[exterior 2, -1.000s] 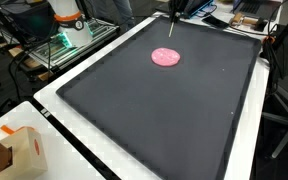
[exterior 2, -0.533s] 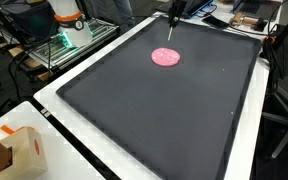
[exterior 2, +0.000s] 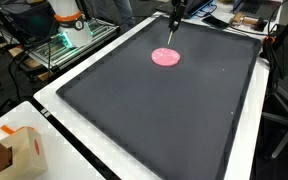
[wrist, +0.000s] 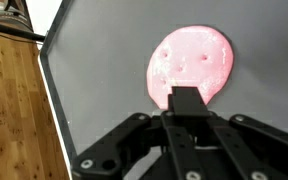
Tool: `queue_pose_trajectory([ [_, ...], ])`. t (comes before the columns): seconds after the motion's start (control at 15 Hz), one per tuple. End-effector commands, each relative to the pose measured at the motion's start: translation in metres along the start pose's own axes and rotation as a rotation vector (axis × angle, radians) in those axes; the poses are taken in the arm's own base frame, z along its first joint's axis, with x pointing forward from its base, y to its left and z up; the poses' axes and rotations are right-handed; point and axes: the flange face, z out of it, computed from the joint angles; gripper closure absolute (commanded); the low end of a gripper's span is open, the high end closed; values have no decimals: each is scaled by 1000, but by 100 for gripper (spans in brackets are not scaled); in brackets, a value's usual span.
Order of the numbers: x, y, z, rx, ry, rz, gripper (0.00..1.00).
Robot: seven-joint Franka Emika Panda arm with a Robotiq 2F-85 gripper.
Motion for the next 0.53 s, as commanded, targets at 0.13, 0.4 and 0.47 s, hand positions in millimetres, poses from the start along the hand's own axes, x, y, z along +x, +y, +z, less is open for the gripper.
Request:
queue_pose_trajectory([
  [0.13, 11, -10, 6, -51, -43, 48, 97],
  [0.4, 15, -14, 10, -66, -67, 69, 97],
  [0.47, 16, -15, 11, -68, -73, 73, 97],
])
